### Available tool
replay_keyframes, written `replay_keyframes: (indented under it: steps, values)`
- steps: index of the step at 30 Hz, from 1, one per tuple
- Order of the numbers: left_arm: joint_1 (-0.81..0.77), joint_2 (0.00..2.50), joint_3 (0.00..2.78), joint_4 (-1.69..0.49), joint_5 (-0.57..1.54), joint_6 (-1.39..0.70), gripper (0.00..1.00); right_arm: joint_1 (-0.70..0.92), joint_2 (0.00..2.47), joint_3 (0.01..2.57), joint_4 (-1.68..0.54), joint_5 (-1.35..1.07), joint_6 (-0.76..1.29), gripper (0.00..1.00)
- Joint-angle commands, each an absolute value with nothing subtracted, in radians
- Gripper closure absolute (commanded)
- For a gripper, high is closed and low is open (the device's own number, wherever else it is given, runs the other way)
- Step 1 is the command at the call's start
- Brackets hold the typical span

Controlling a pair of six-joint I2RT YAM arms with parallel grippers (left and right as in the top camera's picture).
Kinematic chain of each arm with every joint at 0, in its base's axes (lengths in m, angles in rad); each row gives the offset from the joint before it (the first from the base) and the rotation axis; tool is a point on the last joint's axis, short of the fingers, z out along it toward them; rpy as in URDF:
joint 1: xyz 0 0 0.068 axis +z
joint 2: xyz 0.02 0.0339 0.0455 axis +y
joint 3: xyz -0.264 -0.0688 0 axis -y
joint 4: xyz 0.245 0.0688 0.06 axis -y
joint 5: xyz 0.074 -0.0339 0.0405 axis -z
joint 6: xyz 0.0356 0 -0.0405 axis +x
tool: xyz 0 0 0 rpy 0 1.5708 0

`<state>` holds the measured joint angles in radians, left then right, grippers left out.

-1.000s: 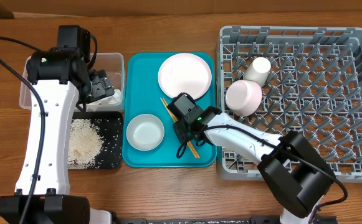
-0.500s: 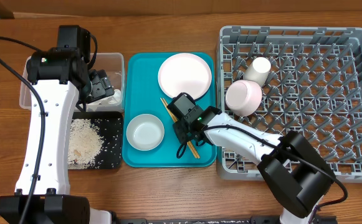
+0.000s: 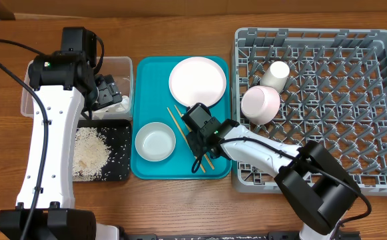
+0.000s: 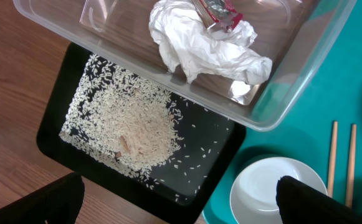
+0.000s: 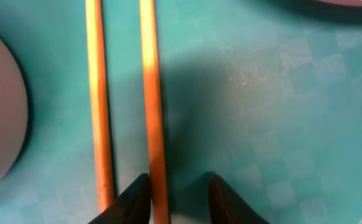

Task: Sort waste into correct bins and load items into the dishwasher
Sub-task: 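Lift one chopstick off the tray with the right gripper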

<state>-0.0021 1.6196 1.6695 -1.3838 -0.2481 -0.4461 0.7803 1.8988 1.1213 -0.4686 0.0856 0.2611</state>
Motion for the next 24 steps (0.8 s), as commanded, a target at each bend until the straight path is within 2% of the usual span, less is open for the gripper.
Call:
replay_keyframes:
  steps: [1, 9, 22, 24]
  values:
    - [0.0, 1.616, 1.68, -1.383, -0.262, -0.45, 0.0, 0.778, 1.876, 1.103, -0.464, 0.091, 0.258, 0.72]
    - [0.0, 1.616, 1.68, -1.383, -0.262, -0.45, 0.0, 0.778, 1.876, 1.105, -0.471, 0.078, 0.258, 0.85]
    - [0.0, 1.616, 1.68, -1.383, -0.262, -0.45, 0.0, 0.778, 1.876, 1.107, -0.502, -0.002, 0.208, 0.83]
    - [0.0, 1.616, 1.68, -1.383, -0.262, -0.45, 0.0, 0.778, 1.876, 1.107, -0.501, -0.002, 0.208, 0.88]
